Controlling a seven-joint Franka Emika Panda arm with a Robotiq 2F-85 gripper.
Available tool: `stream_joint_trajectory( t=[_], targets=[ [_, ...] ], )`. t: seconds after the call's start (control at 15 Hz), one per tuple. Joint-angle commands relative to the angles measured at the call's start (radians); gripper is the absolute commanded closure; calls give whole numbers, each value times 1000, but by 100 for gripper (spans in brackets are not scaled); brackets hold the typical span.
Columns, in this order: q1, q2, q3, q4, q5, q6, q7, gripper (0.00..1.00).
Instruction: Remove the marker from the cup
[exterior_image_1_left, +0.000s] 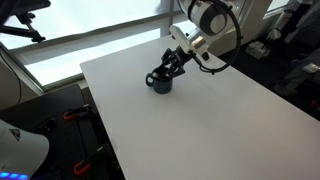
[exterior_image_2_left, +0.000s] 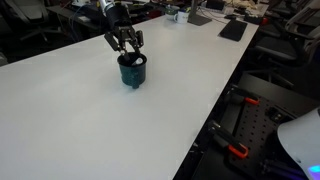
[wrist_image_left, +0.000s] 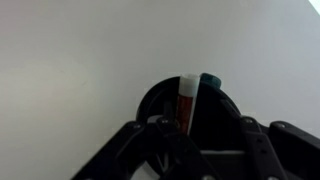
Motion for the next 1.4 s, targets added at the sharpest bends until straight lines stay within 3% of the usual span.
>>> stream_joint_trajectory(
  t=[0.0,0.53,0.67,0.73,0.87,1.0,1.33],
  targets=[
    [-16,-56,-6,-66,26,1,26,52],
    [0,-13,-3,-40,10,-29,39,51],
    [9,-1,-2,-34,8,-38,42,65],
    [12,4,-1,-32,8,-44,42,83],
    [17,11,-2,-30,9,-53,43,99],
    [17,12,-1,-29,10,-61,42,95],
    [6,-8,-1,-40,12,-72,23,95]
  ],
)
